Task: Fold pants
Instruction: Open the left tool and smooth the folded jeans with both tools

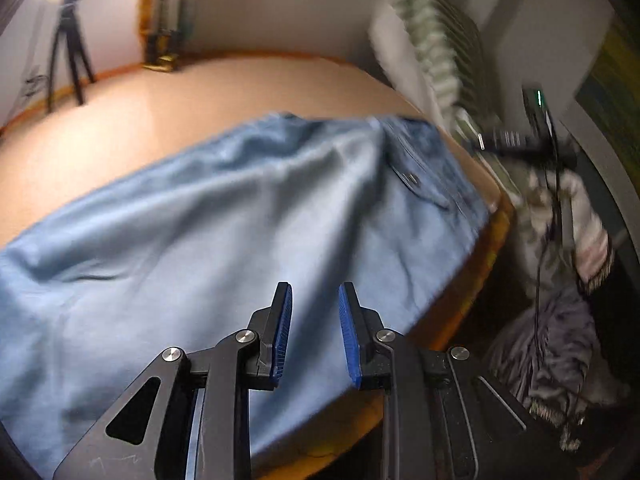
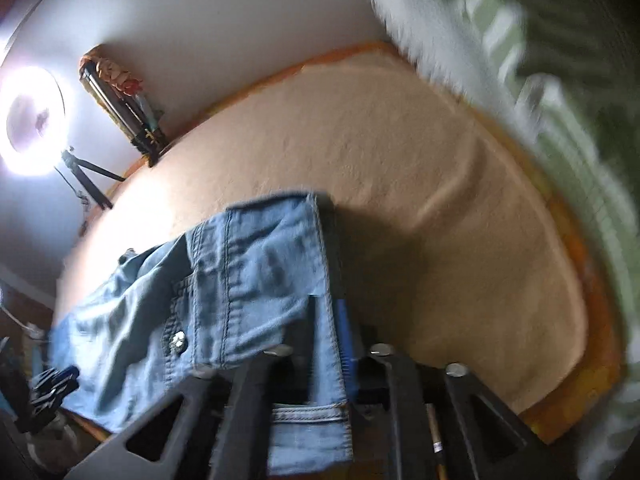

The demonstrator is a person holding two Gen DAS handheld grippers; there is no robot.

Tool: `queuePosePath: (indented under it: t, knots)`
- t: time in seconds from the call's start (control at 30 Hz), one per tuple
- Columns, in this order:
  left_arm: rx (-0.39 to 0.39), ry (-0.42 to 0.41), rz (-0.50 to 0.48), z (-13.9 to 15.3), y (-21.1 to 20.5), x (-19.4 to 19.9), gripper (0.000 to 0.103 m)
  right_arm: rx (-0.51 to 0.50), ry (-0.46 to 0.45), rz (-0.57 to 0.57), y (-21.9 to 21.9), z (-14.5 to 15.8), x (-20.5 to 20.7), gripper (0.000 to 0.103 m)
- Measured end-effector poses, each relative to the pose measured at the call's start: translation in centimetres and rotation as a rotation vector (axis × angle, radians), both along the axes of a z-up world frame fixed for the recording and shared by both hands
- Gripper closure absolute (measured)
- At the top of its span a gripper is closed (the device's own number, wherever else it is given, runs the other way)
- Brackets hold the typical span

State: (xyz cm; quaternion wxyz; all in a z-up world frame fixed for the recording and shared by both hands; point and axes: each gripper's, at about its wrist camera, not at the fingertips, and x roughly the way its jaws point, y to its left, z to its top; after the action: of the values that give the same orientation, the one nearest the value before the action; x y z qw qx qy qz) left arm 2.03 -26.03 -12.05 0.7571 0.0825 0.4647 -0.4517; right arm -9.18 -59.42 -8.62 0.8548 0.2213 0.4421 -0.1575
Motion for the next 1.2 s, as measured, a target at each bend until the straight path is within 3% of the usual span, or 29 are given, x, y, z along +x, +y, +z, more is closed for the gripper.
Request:
queuePosePath:
  t: [0.1,0.27,0.33,0.47,0.67,0.77,0.93,1.03,1.2]
  knots:
    - [0.017,0.021,-0.05,-1.2,-0.9,-1.3,0.081,-0.063,-0.079,0.068,1.8,2.3,0.7,0.065]
    - [0.037,0.028,-0.077,-2.4,-1.2,-2.0,0.081,-0.059,-0.171,0.317,6.9,3.6,4.9,0.045]
    - [0.029,0.034,-0.061,-2.2,-0.7,-1.8,0.081,-0.113,-0.155,0.45,9.7,3.4,7.4,0.037]
    - [0.024,0.03,-0.041,-2.0,0.4,-1.6,0.081,-0.19,-0.068,0.677,14.2,1.8,12.4,0.033]
    - [0.012,0.048,-0.022,-2.1,2.2,-1.3,0.081,-0.218,0.051,0.834,17.8,-1.9,18.2,0.035]
    - [0.0,0.066,-0.017,-2.2,2.4,-1.1,0.081,-0.219,0.087,0.879,19.1,-3.3,19.7,0.045]
    - [-0.011,0.083,-0.023,-2.1,2.6,-0.9,0.081,-0.192,0.105,0.886,19.6,-4.4,21.6,0.081]
    - [-0.02,0.09,-0.021,-2.2,2.7,-0.9,0.081,-0.194,0.085,0.871,19.2,-3.6,22.2,0.095]
    - [-0.025,0.093,-0.022,-2.3,2.7,-0.9,0.081,-0.171,0.08,0.836,17.9,-3.1,25.5,0.098]
